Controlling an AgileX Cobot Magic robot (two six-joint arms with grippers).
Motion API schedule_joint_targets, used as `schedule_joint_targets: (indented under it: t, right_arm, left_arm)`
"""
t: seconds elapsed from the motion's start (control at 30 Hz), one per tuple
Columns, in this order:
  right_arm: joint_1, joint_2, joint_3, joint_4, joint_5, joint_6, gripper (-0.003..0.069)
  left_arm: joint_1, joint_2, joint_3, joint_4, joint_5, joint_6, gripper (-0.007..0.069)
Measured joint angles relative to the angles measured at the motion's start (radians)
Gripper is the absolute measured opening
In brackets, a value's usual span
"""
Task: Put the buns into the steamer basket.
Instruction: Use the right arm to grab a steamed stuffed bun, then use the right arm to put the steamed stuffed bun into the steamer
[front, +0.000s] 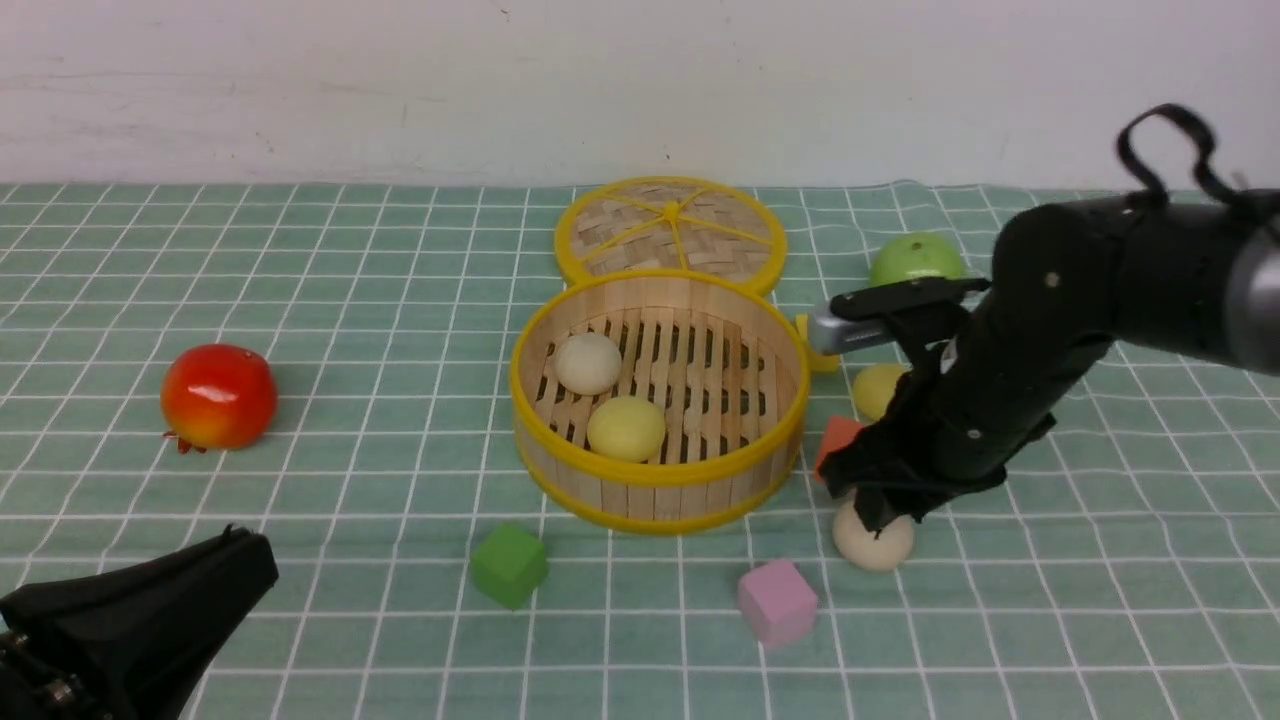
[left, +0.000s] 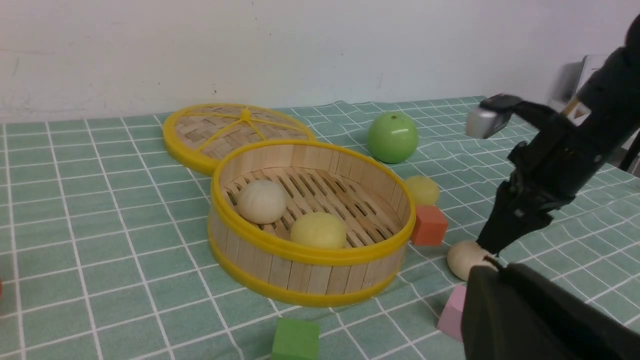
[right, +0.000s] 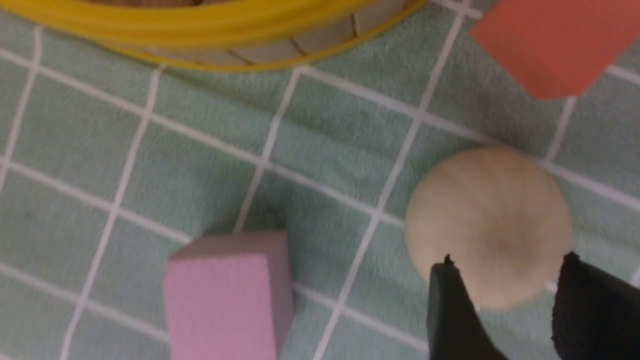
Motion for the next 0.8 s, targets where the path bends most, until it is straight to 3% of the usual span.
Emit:
schedule_joint_targets:
  t: [0.37,0.5,0.6,0.8]
  right_arm:
    - [0.000,0.068,-0.004,-0.001,-0.110,0.001,0.0277]
    - [0.000,0.062,-0.005,-0.002,-0.096,-0.004,0.0182]
    - [0.000,0.020,-0.005,-0.009,-0.057,-0.031,0.0031]
    - [0.022,-0.120,-0.061,0.020,-0.003,-0.085,0.0009]
  left_arm:
    - [0.000,0.000,0.000,0.000,0.000,0.000,0.0001]
    - [0.000,0.000,0.000,0.000,0.001,0.000,0.0005]
    - [0.000,0.000,0.000,0.000,0.001,0.000,0.0006]
    - [0.000,0.000,0.000,0.000,0.001,0.000,0.0009]
